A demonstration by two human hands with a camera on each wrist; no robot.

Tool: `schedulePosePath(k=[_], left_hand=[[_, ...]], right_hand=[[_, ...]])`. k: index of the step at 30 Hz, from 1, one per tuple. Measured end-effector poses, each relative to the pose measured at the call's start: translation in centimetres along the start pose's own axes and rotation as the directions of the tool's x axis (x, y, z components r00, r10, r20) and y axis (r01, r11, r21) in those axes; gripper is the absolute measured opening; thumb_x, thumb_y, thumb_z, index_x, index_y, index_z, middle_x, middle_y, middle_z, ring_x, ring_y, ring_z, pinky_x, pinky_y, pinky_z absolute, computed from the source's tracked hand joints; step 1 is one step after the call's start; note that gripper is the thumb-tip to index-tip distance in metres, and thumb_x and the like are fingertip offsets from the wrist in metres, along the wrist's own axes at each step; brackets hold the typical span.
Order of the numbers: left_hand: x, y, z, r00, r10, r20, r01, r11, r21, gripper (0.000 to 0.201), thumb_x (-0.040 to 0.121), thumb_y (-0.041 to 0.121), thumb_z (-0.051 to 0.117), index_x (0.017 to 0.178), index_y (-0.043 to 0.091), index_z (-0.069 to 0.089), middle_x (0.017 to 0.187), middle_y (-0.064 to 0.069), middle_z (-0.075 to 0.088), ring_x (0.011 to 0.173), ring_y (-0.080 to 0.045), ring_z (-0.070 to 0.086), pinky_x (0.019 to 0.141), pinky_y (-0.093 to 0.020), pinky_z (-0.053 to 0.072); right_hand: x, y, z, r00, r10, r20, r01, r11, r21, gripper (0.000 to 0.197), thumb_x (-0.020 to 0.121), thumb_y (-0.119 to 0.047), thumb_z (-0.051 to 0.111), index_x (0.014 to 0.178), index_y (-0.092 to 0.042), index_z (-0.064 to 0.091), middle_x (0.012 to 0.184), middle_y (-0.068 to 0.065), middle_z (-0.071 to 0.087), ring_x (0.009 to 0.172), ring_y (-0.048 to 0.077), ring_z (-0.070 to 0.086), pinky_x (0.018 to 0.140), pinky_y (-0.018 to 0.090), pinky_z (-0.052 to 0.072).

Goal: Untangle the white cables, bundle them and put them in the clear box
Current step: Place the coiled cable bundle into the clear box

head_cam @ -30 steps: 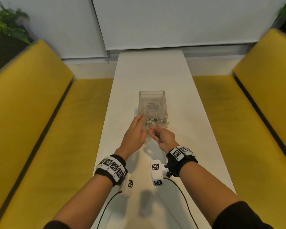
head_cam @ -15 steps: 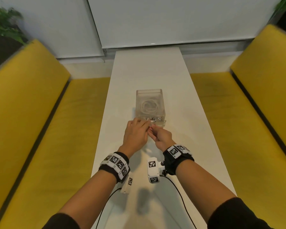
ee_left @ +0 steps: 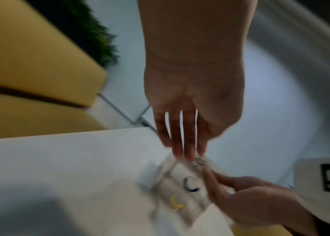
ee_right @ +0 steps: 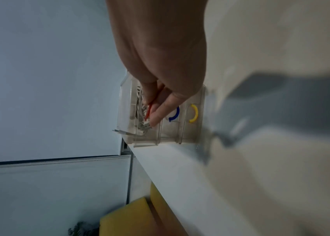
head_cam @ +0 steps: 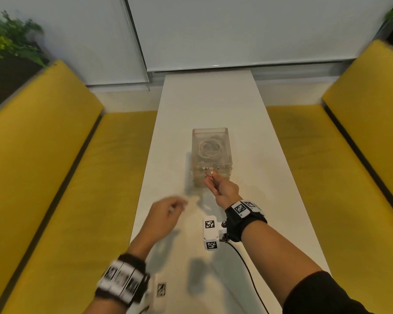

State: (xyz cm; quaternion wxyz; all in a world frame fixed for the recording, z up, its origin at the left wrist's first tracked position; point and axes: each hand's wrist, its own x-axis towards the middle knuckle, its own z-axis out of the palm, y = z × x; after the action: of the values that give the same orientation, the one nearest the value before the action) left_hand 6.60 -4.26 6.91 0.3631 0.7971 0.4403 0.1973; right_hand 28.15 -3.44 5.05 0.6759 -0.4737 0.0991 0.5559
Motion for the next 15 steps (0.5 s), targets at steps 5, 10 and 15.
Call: schedulePosePath(k=[5,10,15], left_hand=[[-13.4,-8.7,-1.0,0.789,-0.405,0.462,0.436,0.899,0.045,0.022,0.093,0.005,0.06,0.087,0.023,0.071,0.074,0.009,0.07,0.066,-0.001,0.061,0.067,-0.017,0.046],[-19.4,-11.1,-0.8,0.741,-0.382,0.552,0.414,0.907,0.072,0.032,0.093,-0.007,0.045,0.076,-0.006,0.073,0.072,-0.014,0.064,0.059,-0.019,0.061,0.065,-0.022,0.044],[-14.9,-4.0,-0.9,0.979,-0.201,0.023,0.198,0.975,0.106,0.029,0.092,0.005,0.062,0.109,0.026,0.072,0.09,0.015,0.068,0.071,-0.007,0.063,0.061,-0.015,0.048]], right_hand=[[0.5,-0.4,0.3,1.0,-0.014,0.004,0.014,1.0,-0.017,0.021,0.091,-0.002,0.066,0.107,0.012,0.065,0.102,0.021,0.072,0.089,0.026,0.07,0.073,0.032,0.063],[0.7,-0.4,0.4,1.0,-0.019,-0.004,0.019,0.999,-0.034,0.015,0.091,-0.003,0.067,0.101,0.008,0.066,0.1,0.02,0.072,0.088,0.025,0.07,0.071,0.031,0.063],[0.4,-0.3,0.4,1.0,-0.023,-0.011,0.023,0.999,-0.045,0.014,0.091,-0.003,0.066,0.101,0.006,0.065,0.095,0.017,0.072,0.086,0.024,0.07,0.068,0.03,0.063]])
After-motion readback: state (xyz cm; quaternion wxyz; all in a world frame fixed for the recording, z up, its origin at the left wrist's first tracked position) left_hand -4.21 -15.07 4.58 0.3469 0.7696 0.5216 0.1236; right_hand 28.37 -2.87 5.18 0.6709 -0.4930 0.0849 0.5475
